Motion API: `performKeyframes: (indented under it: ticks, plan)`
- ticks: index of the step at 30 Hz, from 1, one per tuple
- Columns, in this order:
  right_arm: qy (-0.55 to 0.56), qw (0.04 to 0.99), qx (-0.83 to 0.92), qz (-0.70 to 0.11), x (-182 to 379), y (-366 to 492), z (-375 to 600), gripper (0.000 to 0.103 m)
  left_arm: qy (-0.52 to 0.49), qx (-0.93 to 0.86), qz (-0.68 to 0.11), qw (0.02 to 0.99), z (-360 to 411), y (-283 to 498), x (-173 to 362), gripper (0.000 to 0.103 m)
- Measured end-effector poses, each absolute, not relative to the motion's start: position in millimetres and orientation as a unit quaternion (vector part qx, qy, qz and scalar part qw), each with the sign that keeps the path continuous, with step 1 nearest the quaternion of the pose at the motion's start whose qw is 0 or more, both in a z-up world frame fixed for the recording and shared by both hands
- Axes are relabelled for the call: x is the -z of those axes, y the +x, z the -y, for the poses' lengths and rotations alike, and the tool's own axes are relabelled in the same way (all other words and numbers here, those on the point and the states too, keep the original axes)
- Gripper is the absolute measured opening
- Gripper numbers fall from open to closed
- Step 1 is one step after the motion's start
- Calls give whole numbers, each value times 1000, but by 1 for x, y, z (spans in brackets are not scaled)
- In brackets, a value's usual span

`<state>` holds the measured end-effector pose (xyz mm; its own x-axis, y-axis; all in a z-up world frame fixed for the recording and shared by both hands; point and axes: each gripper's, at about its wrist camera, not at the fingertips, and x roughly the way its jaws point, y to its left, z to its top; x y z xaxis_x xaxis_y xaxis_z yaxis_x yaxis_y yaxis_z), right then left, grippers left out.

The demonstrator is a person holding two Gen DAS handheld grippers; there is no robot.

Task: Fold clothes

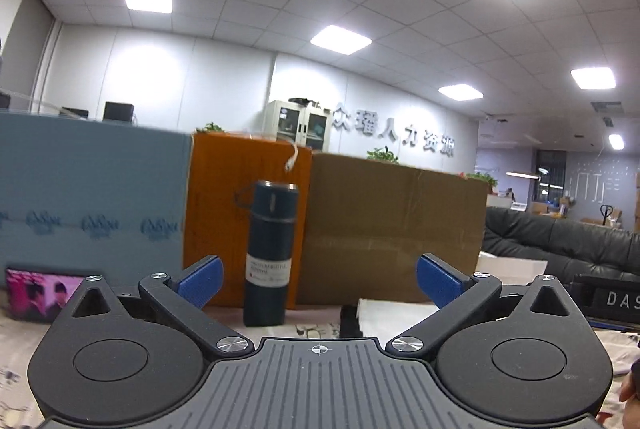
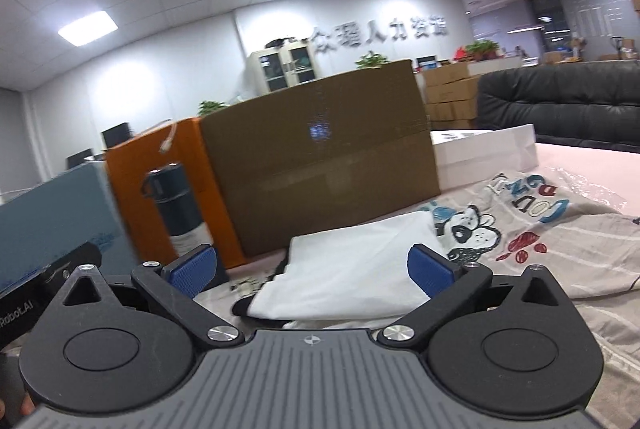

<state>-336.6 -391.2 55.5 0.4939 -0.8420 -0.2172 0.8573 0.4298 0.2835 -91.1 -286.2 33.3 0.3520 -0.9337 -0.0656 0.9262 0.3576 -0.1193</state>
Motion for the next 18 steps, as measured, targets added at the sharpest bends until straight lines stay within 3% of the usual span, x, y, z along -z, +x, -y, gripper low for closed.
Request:
performKeyframes:
  ticks: [10,18]
  plan:
    - [85,805,587,11,3,-302,416,103,-24,564,-60,823,315,-82,25,103]
    - [-10,793,609,10,15,-287,401,103,-1,556,-62,829,314,-82,33,103]
